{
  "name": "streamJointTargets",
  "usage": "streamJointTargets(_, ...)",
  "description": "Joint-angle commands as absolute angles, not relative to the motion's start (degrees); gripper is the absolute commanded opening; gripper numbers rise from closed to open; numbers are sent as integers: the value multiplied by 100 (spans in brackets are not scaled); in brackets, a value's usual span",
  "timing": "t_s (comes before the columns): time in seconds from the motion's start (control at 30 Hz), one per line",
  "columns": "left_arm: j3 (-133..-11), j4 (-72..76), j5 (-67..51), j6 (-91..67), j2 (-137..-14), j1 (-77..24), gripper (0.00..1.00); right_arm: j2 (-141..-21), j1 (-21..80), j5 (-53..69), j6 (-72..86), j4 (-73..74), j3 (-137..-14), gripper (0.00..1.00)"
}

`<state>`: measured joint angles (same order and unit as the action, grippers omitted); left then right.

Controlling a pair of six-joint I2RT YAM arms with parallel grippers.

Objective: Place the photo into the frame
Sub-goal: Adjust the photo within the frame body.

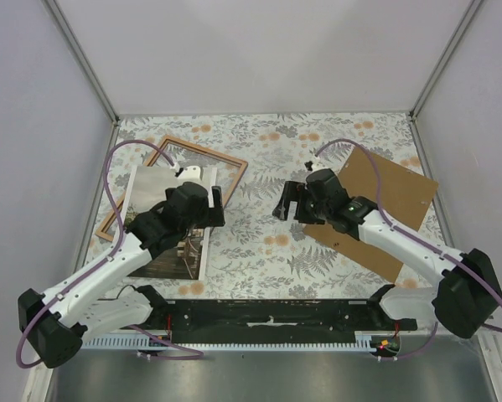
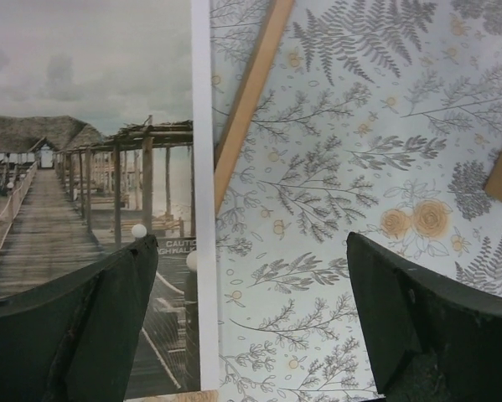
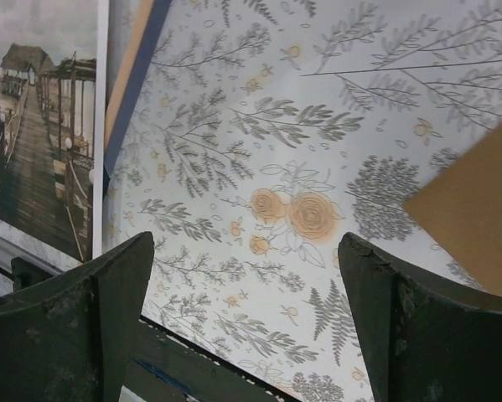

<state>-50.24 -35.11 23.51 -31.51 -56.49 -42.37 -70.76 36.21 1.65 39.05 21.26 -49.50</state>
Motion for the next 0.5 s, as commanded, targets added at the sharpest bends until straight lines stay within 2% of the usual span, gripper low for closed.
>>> streamJointTargets(0.0,-5221,-3735,2365,-3410,-5774,-3693,100,-7574,4129,211,4095,1661,-5492,98)
streamJointTargets(0.23,-5133,-3832,1714,-3419,-5757,-2445,99,-8507,4947,299,4359,1222,-6020,96)
streamJointTargets(0.47,-4931,-3832,1591,-3568,-5695,-1960,99,-9333,5519,536,4614,836,-6442,89)
